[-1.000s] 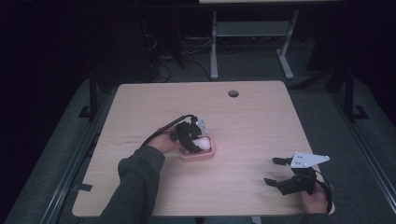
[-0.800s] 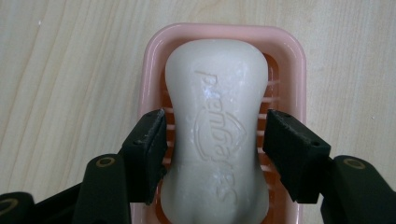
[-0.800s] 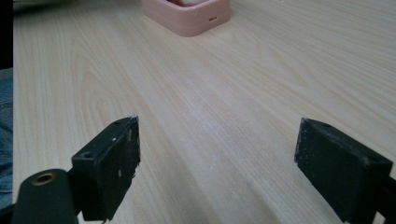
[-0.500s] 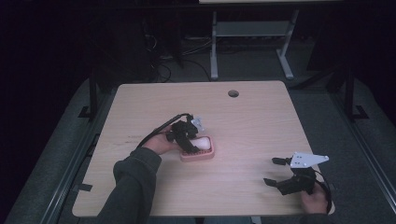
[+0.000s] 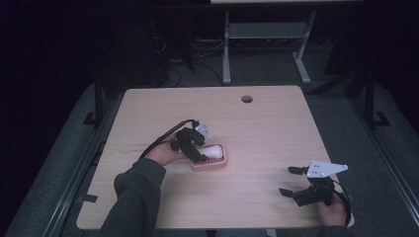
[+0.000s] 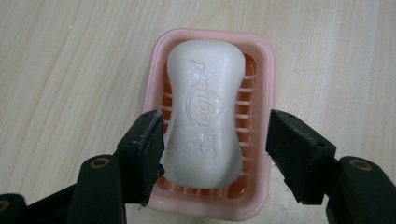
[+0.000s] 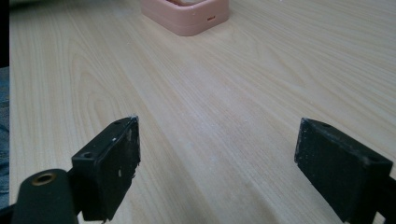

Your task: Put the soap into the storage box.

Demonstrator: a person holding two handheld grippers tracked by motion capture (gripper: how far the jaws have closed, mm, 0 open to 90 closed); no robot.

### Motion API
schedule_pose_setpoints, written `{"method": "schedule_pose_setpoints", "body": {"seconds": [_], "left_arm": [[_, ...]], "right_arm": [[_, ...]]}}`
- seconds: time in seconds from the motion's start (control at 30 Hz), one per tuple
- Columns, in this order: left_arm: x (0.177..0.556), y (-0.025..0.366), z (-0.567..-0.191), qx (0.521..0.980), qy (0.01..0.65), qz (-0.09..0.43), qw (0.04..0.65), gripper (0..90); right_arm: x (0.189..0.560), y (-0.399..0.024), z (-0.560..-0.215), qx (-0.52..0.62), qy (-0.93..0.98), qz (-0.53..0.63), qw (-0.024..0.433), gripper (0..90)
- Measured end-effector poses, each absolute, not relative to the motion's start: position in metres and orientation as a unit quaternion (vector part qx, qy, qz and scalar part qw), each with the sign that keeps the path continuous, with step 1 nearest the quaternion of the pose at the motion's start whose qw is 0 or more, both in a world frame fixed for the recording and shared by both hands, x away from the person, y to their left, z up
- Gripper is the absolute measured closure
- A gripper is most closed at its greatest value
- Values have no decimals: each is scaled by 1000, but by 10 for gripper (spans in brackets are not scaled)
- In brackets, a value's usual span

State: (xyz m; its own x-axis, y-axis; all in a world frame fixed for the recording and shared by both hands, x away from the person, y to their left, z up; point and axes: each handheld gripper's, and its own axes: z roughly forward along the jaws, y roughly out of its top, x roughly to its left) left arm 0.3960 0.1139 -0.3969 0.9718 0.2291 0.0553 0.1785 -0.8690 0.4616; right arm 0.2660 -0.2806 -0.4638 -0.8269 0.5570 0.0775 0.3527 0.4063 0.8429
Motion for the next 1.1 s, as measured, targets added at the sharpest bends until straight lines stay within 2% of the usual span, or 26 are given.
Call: {"method": "schedule_pose_setpoints", "body": {"seconds": [1.1], "left_arm": [[363,141,-392,959,117,60,250,335]], "right_arm": [[267,-279,-464,276,837,460,112,135]]}}
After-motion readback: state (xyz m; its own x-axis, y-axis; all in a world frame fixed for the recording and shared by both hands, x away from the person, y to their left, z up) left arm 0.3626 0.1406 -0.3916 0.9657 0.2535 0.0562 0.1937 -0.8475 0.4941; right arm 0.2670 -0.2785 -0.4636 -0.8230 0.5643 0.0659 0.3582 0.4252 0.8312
